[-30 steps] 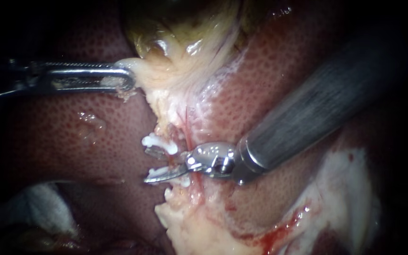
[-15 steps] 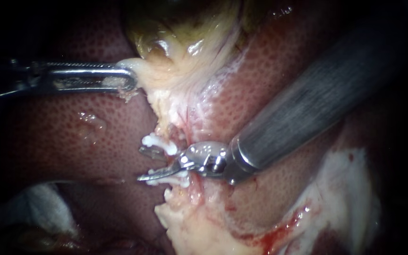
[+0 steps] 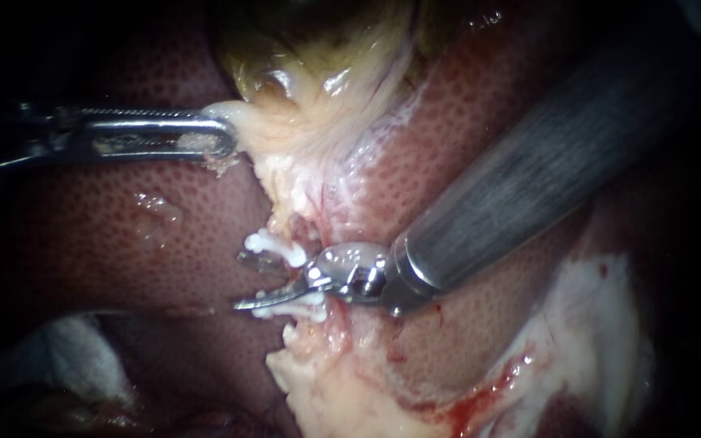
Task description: Go to the cutting position left tube
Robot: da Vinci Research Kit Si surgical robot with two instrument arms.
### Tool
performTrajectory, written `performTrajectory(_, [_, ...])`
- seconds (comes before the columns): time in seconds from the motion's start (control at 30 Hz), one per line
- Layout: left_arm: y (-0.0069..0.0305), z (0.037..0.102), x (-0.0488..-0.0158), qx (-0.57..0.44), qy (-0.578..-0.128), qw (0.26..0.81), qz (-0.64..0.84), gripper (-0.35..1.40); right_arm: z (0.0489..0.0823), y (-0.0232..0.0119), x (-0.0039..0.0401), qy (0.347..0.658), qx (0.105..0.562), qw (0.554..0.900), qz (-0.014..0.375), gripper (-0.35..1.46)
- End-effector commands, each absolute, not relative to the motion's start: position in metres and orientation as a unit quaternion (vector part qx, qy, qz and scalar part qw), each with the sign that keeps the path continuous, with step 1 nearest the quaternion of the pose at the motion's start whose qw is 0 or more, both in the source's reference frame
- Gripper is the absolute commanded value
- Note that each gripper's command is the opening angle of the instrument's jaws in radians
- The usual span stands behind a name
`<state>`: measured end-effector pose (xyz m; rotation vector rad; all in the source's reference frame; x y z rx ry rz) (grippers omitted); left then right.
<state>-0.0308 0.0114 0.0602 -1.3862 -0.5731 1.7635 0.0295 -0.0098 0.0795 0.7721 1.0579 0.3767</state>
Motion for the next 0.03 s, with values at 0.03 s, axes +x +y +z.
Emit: performTrajectory(0.03, [0.0114, 0.0602, -0.0308, -0.548, -0.227, 0.402, 0.698, -0.35, 0.0796, -0.0098, 0.0295, 0.489, 0.357, 0.777, 0.174, 1.11])
